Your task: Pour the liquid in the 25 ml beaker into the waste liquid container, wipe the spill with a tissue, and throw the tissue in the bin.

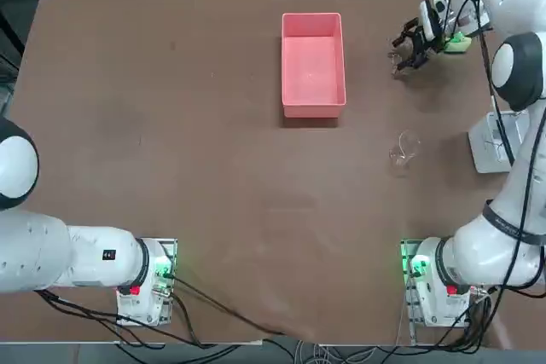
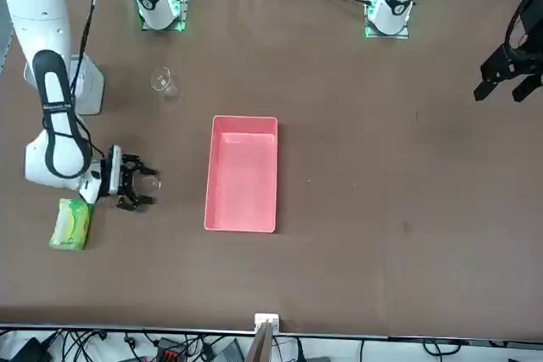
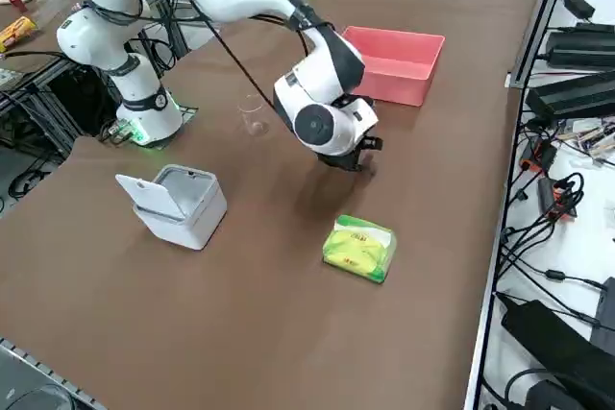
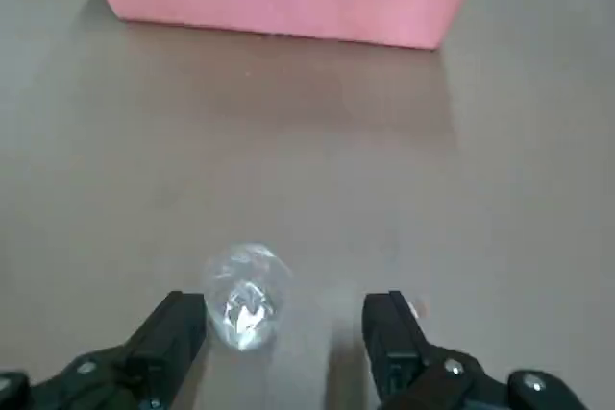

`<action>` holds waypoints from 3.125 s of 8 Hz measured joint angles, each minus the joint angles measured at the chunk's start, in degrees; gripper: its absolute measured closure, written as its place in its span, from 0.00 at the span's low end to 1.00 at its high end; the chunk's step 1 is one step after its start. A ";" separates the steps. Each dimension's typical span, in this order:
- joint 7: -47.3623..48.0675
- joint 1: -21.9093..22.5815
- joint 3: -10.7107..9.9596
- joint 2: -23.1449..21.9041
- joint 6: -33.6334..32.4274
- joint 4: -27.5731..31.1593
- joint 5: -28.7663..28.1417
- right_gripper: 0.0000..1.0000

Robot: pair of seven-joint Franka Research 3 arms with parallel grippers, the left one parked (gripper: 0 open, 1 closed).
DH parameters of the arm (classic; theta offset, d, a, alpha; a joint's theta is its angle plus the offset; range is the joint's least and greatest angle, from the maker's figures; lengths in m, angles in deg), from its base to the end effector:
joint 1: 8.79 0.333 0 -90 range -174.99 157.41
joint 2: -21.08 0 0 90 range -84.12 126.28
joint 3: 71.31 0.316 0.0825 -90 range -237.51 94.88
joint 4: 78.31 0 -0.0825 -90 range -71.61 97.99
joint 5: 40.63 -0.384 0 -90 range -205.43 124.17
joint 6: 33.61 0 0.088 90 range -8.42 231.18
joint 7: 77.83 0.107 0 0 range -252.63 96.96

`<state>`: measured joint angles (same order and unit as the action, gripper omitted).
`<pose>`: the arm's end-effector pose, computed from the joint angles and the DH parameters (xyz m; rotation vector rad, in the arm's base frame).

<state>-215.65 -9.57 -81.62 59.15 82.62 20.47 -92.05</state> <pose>0.6408 -0.0711 0.1917 -1.7387 -1.9385 -0.6805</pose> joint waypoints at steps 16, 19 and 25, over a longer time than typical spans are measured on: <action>90.85 1.39 -7.24 -12.03 8.58 -2.94 36.57 0.00; 114.91 1.61 -7.40 -6.90 9.60 -6.87 37.43 0.00; 117.95 -0.63 -8.44 1.10 12.66 -13.12 37.43 0.00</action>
<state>-97.69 -10.20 -90.06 60.25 95.28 7.35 -54.62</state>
